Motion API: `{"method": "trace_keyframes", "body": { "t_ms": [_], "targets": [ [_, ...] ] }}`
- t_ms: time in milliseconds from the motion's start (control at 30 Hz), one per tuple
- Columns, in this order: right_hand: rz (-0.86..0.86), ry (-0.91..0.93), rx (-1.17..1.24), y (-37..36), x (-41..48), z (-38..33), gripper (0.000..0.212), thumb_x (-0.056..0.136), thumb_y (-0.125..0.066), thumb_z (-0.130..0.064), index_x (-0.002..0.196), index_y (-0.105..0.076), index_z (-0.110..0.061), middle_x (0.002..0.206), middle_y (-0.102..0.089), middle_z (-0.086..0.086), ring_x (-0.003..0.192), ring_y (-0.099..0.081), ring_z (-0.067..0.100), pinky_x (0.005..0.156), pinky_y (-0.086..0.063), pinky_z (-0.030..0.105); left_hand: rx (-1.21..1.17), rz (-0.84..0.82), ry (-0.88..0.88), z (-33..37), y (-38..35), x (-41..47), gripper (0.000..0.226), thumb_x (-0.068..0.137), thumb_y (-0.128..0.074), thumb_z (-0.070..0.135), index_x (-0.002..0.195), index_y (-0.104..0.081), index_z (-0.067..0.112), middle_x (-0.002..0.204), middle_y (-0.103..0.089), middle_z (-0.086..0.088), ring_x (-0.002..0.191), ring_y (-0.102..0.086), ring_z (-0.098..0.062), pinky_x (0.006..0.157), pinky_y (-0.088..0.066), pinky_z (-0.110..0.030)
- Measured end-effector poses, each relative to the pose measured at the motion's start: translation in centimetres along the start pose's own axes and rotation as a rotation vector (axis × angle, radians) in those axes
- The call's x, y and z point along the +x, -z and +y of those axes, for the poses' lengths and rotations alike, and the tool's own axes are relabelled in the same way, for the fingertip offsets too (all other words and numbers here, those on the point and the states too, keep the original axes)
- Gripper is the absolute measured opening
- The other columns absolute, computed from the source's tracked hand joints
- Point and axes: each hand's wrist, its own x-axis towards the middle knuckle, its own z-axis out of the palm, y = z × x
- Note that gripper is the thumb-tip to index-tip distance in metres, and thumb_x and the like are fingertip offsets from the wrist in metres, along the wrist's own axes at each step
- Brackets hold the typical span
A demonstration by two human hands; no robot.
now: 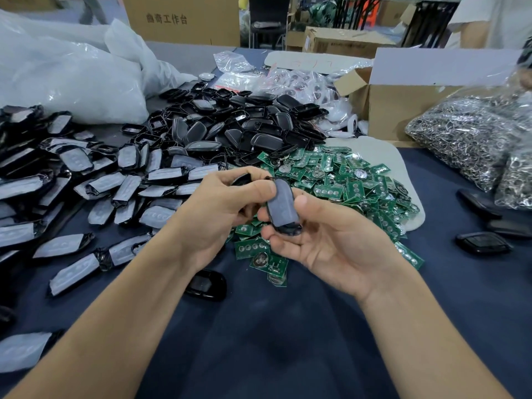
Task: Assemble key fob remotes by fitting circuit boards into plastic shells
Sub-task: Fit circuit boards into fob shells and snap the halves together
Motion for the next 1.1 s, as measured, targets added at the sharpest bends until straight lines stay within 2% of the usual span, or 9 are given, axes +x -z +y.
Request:
{"method": "trace_keyframes", "body": {
  "t_ms": [167,267,367,467,633,733,900,967,1100],
  "targets": [
    [-0.046,0.004,0.125,0.2,0.2,-0.1,0.037,0.078,-0.075,-0.015,0.111,-0.076,0.002,0.104,-0.073,0.023,0.086,-0.075,0.032,0.075,-0.063,0.034,-0.247,0.128,0.153,0.0,-0.1,0.4,0.029,0.096,-0.061,0.036,0.104,-0.075,0.012,0.074,-0.058,0.003,0.056,-0.047,-0.007,0.05,-0.036,-0.019],
    [-0.009,0.019,0.158,0.5,0.3,0.0,0.032,0.074,-0.077,-0.015,0.103,-0.079,0.0,0.104,-0.074,0.023,0.09,-0.074,0.032,0.079,-0.062,0.035,-0.404,0.169,0.179,0.0,-0.1,0.5,0.018,0.097,-0.044,0.015,0.101,-0.06,0.008,0.077,-0.059,-0.005,0.054,-0.051,-0.013,0.044,-0.036,-0.02],
    [0.033,0.023,0.168,0.5,0.4,0.0,0.037,0.072,-0.079,-0.016,0.105,-0.079,0.0,0.109,-0.073,0.02,0.097,-0.072,0.028,0.08,-0.06,0.033,-0.358,0.126,0.146,-0.1,-0.6,0.2,0.024,0.094,-0.039,0.006,0.105,-0.06,0.008,0.081,-0.07,-0.009,0.064,-0.06,-0.018,0.052,-0.046,-0.024],
    [0.103,0.053,0.174,0.8,0.5,0.0,0.051,0.072,-0.079,-0.013,0.121,-0.071,0.0,0.11,-0.074,0.018,0.092,-0.071,0.024,0.077,-0.06,0.032,-0.026,0.273,0.09,-0.3,-1.0,0.0,0.029,0.101,-0.037,0.008,0.105,-0.065,0.014,0.082,-0.079,-0.004,0.066,-0.072,-0.018,0.055,-0.054,-0.028],
    [0.139,0.077,0.162,0.8,0.5,0.0,0.058,0.08,-0.069,-0.012,0.136,-0.061,-0.003,0.11,-0.075,0.014,0.095,-0.067,0.02,0.086,-0.062,0.034,0.682,0.423,-0.062,-1.0,-0.3,0.0,0.026,0.1,-0.043,0.029,0.1,-0.067,0.037,0.064,-0.071,0.02,0.042,-0.062,-0.003,0.041,-0.04,-0.022],
    [0.141,0.086,0.084,0.7,0.6,0.1,0.041,0.078,-0.07,-0.012,0.118,-0.072,-0.011,0.107,-0.076,0.01,0.096,-0.066,0.019,0.093,-0.058,0.033,0.545,0.438,-0.041,-1.4,0.0,0.4,0.013,0.1,-0.058,0.033,0.097,-0.07,0.037,0.059,-0.07,0.013,0.037,-0.056,-0.004,0.04,-0.039,-0.02],
    [0.271,0.159,-0.063,0.2,1.0,0.4,0.025,0.067,-0.077,-0.018,0.092,-0.082,-0.019,0.098,-0.078,0.007,0.087,-0.07,0.016,0.09,-0.057,0.031,0.187,0.358,0.035,-1.2,-0.2,0.7,0.005,0.097,-0.073,0.024,0.096,-0.078,0.023,0.081,-0.079,-0.008,0.045,-0.067,-0.023,0.04,-0.047,-0.023],
    [0.31,0.182,-0.073,0.1,1.2,0.5,0.03,0.066,-0.078,-0.017,0.096,-0.08,-0.016,0.099,-0.079,0.008,0.085,-0.071,0.017,0.084,-0.061,0.029,0.096,0.335,0.036,-1.1,-0.4,0.6,0.014,0.099,-0.069,0.018,0.09,-0.08,0.018,0.082,-0.079,-0.01,0.054,-0.073,-0.025,0.045,-0.052,-0.023],
    [0.361,0.198,-0.056,0.0,1.3,0.6,0.043,0.067,-0.077,-0.016,0.109,-0.074,-0.01,0.1,-0.079,0.008,0.085,-0.069,0.019,0.071,-0.06,0.024,-0.134,0.196,0.129,-0.4,-0.2,0.5,0.022,0.1,-0.057,0.0,0.112,-0.074,0.008,0.092,-0.08,-0.014,0.068,-0.076,-0.025,0.053,-0.057,-0.025]
  ]
}}
